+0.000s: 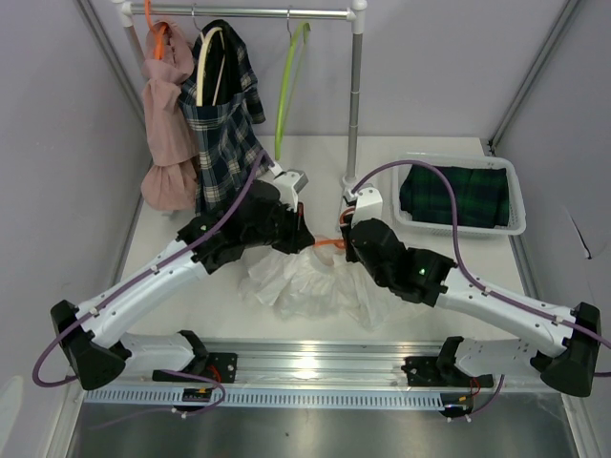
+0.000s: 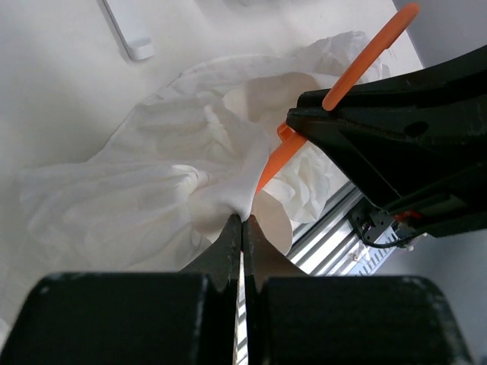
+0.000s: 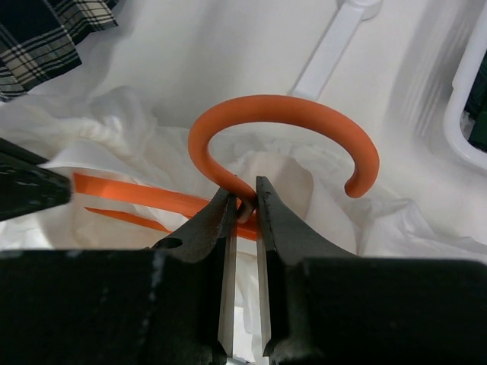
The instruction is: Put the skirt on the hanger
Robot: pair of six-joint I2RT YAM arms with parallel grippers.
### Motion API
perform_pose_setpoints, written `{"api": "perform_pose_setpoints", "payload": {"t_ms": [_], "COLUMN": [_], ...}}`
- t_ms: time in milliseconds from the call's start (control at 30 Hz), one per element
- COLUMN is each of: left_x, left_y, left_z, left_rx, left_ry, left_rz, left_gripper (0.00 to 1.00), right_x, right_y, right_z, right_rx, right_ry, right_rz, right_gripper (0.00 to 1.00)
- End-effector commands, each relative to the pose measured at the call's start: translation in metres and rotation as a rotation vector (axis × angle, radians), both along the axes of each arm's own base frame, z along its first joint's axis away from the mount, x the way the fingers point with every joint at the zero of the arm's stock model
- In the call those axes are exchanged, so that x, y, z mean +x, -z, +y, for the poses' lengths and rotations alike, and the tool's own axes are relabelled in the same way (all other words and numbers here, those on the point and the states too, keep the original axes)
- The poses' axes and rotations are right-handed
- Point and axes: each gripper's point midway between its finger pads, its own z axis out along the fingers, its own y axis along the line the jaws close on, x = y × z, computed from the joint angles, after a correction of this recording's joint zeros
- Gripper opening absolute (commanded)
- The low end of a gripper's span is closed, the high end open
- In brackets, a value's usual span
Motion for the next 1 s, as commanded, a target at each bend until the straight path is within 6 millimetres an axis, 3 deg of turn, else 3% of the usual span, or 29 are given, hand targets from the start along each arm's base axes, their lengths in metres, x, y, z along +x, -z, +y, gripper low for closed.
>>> {"api": "perform_pose_setpoints", "payload": {"t_ms": [0, 200, 267, 367, 400, 500, 633, 800, 967], "left_x": [0.001, -0.001, 0.000, -0.004, -0.005, -0.013, -0.021, -0.033, -0.045], "left_y": [-0.026, -0.024, -0.025, -0.031, -0.037, -0.056, -0.082, -0.112, -0.118], "left_z": [-0.007, 0.002, 0.006, 0.011, 0.011, 0.014, 0.015, 0.017, 0.022], "left_rx": [-0.045, -0.016, -0.003, 0.008, -0.004, -0.029, -0.073, -0.126, -0.081], "left_ry": [0.008, -0.003, -0.009, 0.017, 0.030, 0.087, 0.145, 0.225, 0.318], "left_rz": [-0.060, -0.071, -0.082, -0.115, -0.134, -0.209, -0.304, -0.410, -0.466], "left_gripper": [0.00, 0.00, 0.02, 0.18, 0.33, 0.45, 0.51, 0.58, 0.61], "right_x": [0.003, -0.001, -0.007, -0.013, -0.015, -0.021, -0.027, -0.035, -0.038], "right_y": [-0.042, -0.038, -0.047, -0.069, -0.074, -0.081, -0.082, -0.098, -0.117], "right_z": [0.011, 0.024, 0.027, 0.023, 0.021, 0.018, 0.019, 0.010, -0.005], "right_rx": [0.078, 0.067, 0.086, 0.132, 0.138, 0.151, 0.161, 0.208, 0.257], "right_ry": [0.009, -0.010, -0.027, -0.047, -0.053, -0.081, -0.110, -0.149, -0.183], "right_rz": [-0.078, -0.064, -0.075, -0.093, -0.093, -0.090, -0.074, -0.081, -0.088], "right_gripper": [0.00, 0.00, 0.00, 0.00, 0.00, 0.00, 0.00, 0.00, 0.00]}}
